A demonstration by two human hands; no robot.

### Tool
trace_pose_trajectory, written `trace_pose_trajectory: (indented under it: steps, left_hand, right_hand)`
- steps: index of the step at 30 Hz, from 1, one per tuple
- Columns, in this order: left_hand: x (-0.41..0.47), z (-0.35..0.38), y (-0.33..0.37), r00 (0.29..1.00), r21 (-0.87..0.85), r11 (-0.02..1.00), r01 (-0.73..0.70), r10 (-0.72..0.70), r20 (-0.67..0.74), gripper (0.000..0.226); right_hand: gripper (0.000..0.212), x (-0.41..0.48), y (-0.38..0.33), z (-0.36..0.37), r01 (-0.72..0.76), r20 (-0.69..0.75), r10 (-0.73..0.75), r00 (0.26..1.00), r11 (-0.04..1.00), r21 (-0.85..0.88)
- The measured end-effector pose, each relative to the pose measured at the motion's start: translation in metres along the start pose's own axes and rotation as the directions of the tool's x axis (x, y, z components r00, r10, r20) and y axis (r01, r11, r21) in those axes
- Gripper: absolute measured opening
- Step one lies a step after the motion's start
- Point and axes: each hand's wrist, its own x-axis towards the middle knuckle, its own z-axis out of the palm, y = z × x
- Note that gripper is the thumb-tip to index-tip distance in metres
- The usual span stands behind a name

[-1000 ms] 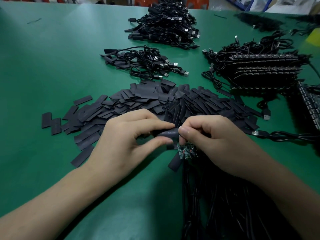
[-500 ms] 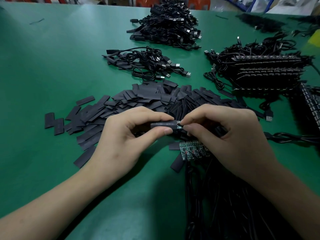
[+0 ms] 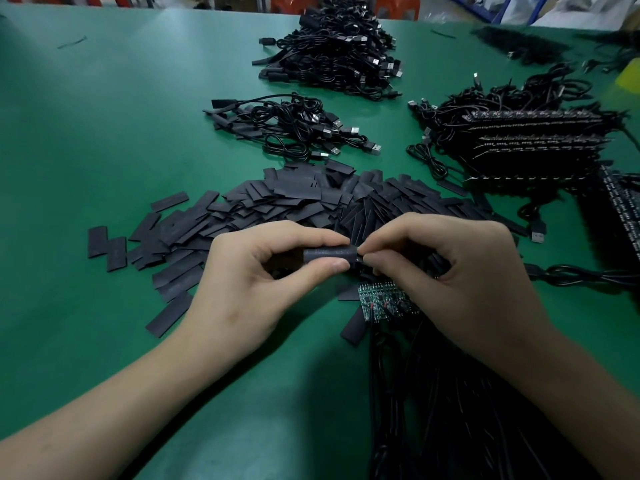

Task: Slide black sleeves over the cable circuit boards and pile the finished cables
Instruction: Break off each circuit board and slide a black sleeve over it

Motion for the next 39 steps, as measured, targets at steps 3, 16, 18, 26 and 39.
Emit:
trace_pose_trajectory:
  steps: [3, 16, 18, 26, 39]
  left_hand:
    - [0.001, 0.001, 0.001, 1.000, 0.000, 1.000, -0.007, 0.007, -0.005, 0.022]
    - [-0.002, 0.001, 0.002, 0.999, 0.005, 1.000, -0.025, 0.026, -0.044, 0.021]
    - [-0.002, 0.002, 0.001, 0.999, 0.024, 0.999, -0.040, 0.041, -0.032, 0.021]
    - [0.000, 0.002, 0.005, 0.997, 0.025, 0.997, -0.072, 0.073, -0.038, 0.021]
    - [-0.001, 0.000, 0.001, 0.978, -0.102, 0.994, 0.035, -0.055, -0.200, 0.030]
  right_hand:
    - [0.007, -0.001, 0.000, 0.002, -0.031, -0.006, 0.032, 0.999, 0.999, 0.041]
    - [0.008, -0.001, -0.002, 0.002, -0.076, -0.022, 0.078, 0.997, 0.994, 0.073]
    - [0.009, -0.002, -0.002, 0.004, -0.091, -0.008, 0.093, 0.996, 0.992, 0.092]
    - [0.010, 0.001, 0.003, 0.000, -0.156, 0.042, 0.150, 0.988, 0.951, 0.266]
    - [0.010, 0.004, 0.011, 0.002, -0.325, 0.221, 0.246, 0.944, 0.814, 0.482]
